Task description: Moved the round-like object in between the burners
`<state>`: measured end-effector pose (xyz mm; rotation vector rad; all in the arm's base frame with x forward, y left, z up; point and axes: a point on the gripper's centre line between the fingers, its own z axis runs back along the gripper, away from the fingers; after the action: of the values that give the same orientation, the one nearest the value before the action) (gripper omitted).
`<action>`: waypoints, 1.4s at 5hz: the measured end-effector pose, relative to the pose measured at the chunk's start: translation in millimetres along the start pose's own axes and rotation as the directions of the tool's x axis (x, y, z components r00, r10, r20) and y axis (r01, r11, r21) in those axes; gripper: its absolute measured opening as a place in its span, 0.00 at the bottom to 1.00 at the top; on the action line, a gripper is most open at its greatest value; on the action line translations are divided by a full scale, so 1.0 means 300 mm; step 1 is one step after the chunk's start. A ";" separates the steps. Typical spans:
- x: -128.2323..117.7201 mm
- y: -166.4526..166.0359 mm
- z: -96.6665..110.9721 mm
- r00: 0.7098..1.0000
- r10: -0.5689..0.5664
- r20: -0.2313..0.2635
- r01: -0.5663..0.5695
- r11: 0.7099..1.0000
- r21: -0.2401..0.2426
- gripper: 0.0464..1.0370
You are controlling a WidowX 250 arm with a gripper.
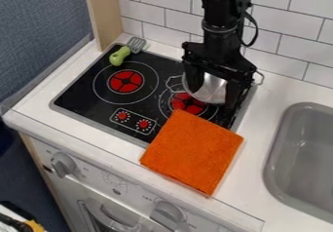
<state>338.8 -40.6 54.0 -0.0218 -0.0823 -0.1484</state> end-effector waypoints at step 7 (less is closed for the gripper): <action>0.121 0.330 -0.016 0.937 0.252 0.240 -0.273 0.960 0.056 0.96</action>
<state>389.8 51.7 50.6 0.0385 -0.3177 0.1271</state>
